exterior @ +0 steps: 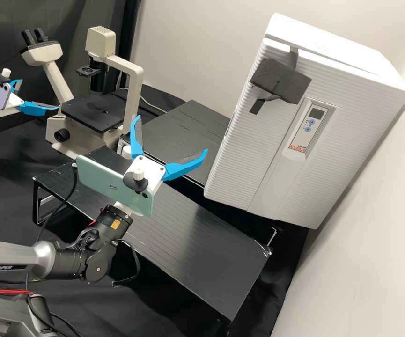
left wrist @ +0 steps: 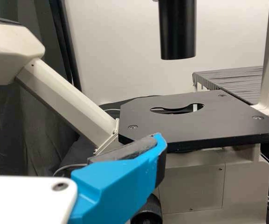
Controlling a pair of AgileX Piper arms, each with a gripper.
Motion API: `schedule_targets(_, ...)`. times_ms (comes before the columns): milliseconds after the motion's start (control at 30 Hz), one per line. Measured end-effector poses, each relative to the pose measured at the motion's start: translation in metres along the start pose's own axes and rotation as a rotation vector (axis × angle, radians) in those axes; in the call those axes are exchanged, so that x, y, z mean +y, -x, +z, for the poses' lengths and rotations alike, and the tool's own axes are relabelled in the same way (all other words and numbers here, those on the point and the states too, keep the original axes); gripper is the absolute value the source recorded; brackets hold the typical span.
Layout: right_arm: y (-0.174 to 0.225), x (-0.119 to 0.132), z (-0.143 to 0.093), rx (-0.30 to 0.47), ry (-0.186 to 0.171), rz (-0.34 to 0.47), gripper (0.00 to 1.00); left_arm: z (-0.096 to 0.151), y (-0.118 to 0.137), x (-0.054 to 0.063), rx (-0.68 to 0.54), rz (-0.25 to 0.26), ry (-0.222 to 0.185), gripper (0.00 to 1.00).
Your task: Close the incubator door.
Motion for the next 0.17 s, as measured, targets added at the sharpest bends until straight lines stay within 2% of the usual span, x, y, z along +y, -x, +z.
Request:
schedule_targets(100,0.0017,-0.0045,-0.0007,-0.002,-0.041,0.011,1.00,0.0000,0.0000,0.0000,0.000,0.000,0.000,1.00)
schedule_targets(167,0.0025,-0.0069,-0.0006,-0.003,-0.053,0.003,1.00,0.0000,0.0000,0.0000,0.000,0.000,0.000,1.00)
